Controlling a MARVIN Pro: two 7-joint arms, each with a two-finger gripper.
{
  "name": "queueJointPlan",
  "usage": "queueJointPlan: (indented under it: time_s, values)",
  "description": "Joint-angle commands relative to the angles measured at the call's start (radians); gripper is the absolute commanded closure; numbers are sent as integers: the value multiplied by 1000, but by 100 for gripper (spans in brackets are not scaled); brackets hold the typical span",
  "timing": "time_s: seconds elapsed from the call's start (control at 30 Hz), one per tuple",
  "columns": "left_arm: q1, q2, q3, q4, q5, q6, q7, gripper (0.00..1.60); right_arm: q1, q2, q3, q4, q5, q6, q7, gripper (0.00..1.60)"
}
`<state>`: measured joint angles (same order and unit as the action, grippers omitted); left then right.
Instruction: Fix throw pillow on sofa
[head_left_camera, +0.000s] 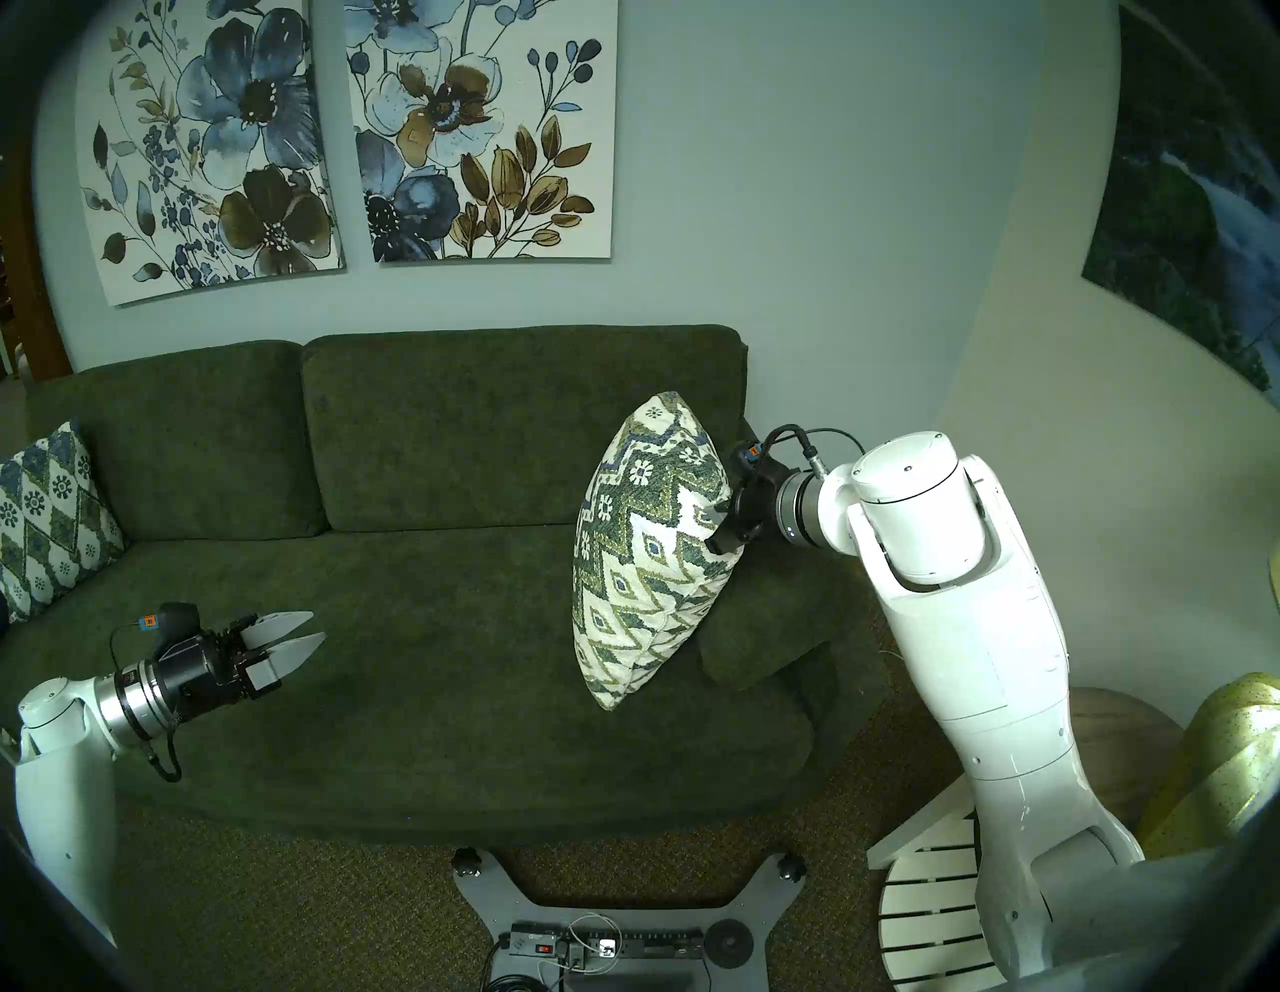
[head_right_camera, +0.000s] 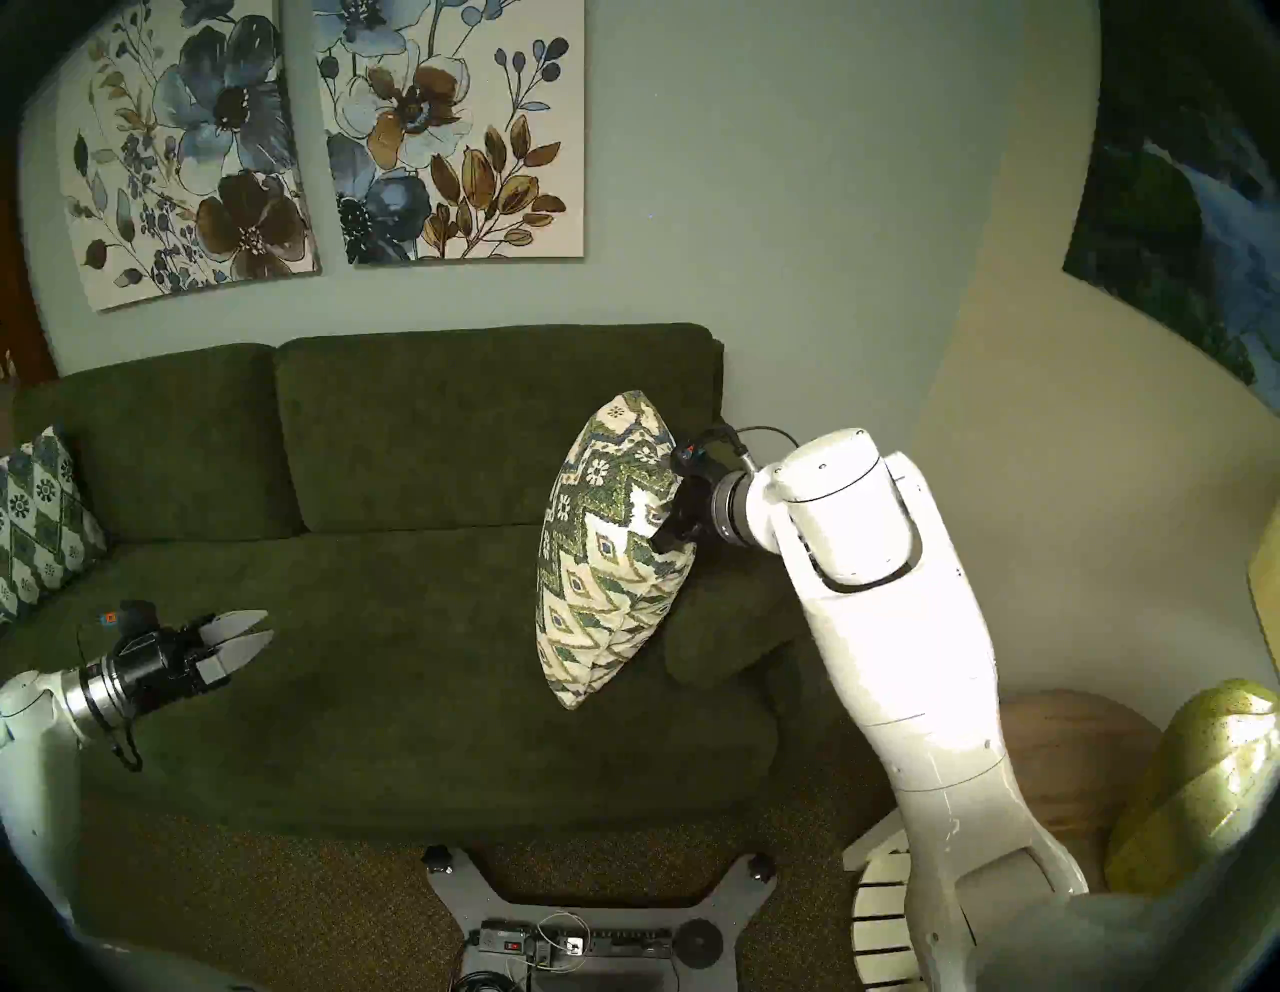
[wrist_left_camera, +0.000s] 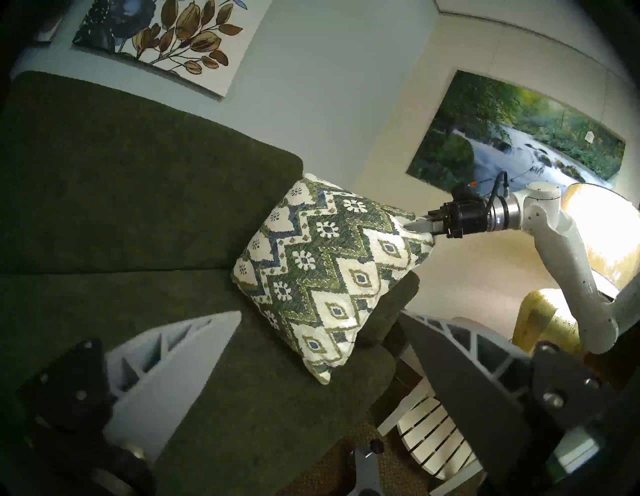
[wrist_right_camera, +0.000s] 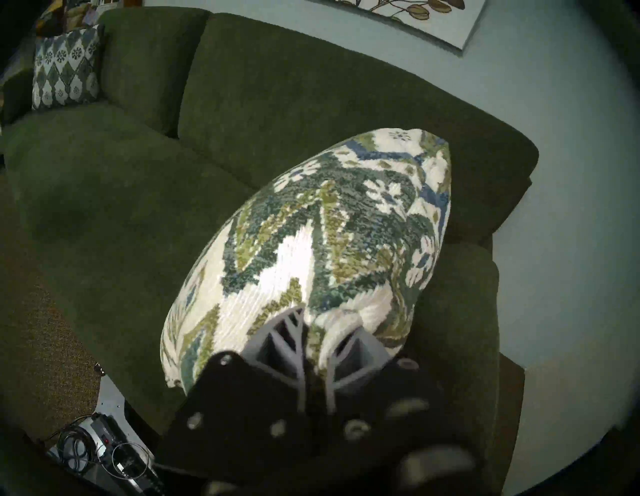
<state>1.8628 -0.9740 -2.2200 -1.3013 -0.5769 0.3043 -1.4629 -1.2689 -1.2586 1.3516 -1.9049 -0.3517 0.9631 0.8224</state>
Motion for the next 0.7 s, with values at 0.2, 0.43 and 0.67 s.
queueJointPlan:
  time_s: [0.2, 0.43, 0.67]
  values:
    - [-10, 7, -1, 10, -6, 15, -4, 0, 19, -60, 14, 99, -108, -3, 57, 160]
    - [-13, 7, 3, 15, -2, 13, -3, 0, -5, -104, 66, 131, -155, -3, 73, 160]
    - [-15, 7, 4, 16, -2, 14, -3, 0, -71, -97, 132, 13, -165, -3, 101, 0]
